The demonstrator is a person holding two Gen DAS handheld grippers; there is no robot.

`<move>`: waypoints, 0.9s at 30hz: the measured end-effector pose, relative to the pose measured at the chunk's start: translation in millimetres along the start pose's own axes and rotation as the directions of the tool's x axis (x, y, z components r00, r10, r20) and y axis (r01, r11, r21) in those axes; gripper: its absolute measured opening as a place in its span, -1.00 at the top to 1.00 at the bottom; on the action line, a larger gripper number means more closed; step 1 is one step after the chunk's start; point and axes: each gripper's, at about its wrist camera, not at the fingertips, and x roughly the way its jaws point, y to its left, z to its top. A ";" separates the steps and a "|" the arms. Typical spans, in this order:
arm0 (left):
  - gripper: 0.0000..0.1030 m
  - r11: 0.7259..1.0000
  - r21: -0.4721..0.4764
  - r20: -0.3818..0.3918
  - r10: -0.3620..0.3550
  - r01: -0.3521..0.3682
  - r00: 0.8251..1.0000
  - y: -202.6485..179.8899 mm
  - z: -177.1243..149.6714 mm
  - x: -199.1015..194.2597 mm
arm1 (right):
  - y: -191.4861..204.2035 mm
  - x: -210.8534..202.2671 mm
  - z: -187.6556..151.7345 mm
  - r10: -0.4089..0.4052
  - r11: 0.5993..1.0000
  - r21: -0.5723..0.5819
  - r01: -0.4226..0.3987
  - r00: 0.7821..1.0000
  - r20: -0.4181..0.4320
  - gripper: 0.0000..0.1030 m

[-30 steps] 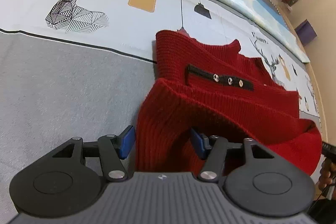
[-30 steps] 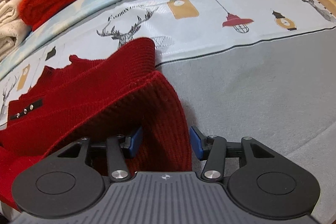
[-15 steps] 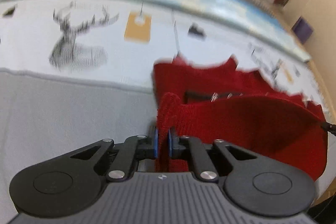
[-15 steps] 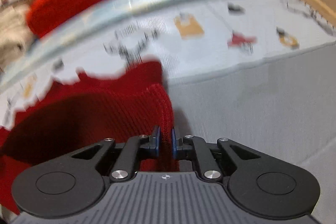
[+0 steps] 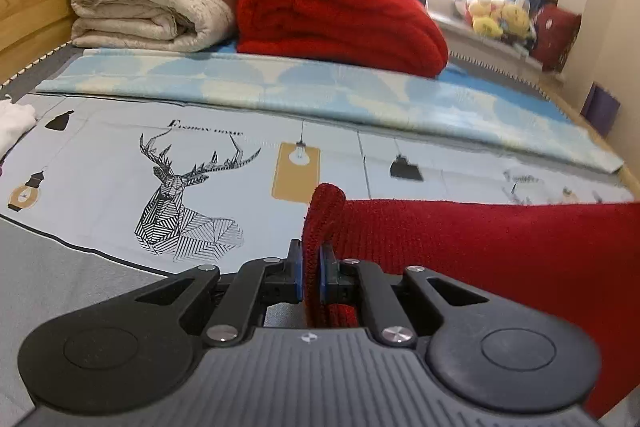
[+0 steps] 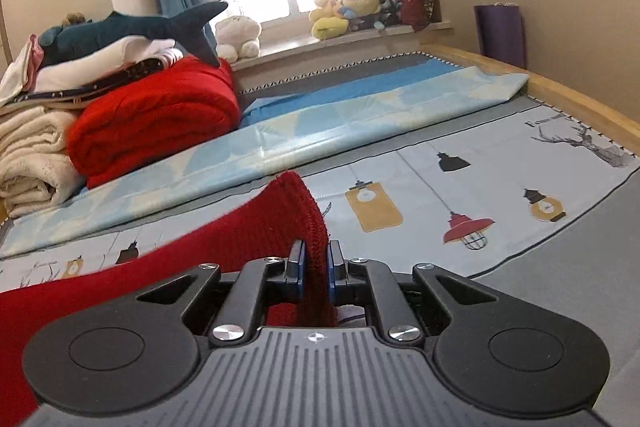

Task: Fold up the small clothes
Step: 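Close both tools on the folded sweater edge and lift it, then fold the gripped edge over the sweater and open both tools, then smooth the folded red sweater flat with both open tools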

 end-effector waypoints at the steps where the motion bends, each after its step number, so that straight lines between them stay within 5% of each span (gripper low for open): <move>1: 0.85 1.000 0.009 -0.007 0.008 -0.008 1.000 -1.7 0.6 5.1 | 2.8 4.3 -0.4 -0.002 1.000 -0.014 0.002 1.000 -0.003 0.80; 7: 0.85 1.000 0.000 -0.046 0.023 -0.023 0.999 0.4 0.0 25.1 | 12.5 24.7 -5.0 -0.034 0.998 -0.050 0.033 0.999 -0.021 0.80; 10: 0.75 1.000 0.018 -0.168 0.019 -0.016 0.986 -1.2 -7.1 44.1 | 8.3 49.3 -16.2 -0.068 0.997 -0.044 0.062 0.985 -0.156 0.75; 13: 0.43 0.997 0.062 -0.203 0.065 -0.053 0.977 -3.4 -11.3 45.8 | 2.0 64.7 -25.2 -0.124 0.992 -0.034 0.119 0.949 -0.289 0.53; 16: 0.01 0.999 0.044 -0.141 0.038 -0.032 0.989 -2.9 -9.3 26.4 | -4.0 51.1 -23.2 -0.123 0.991 0.011 0.130 0.957 -0.263 0.32; 20: -0.02 0.998 0.025 -0.138 -0.060 0.064 0.989 -9.2 -12.6 0.2 | -1.2 25.1 -26.7 -0.030 0.998 0.039 0.042 0.963 -0.269 0.23; 23: -0.03 0.986 0.015 -0.230 -0.158 0.165 0.960 -20.3 -17.4 -15.5 | 3.1 4.8 -33.4 0.082 0.997 0.037 -0.074 0.946 -0.313 0.12; 27: -0.05 0.966 0.129 -0.283 -0.180 0.223 0.942 -43.4 -35.1 -43.4 | 13.4 -23.1 -45.7 0.142 0.985 -0.041 -0.168 0.922 -0.361 0.11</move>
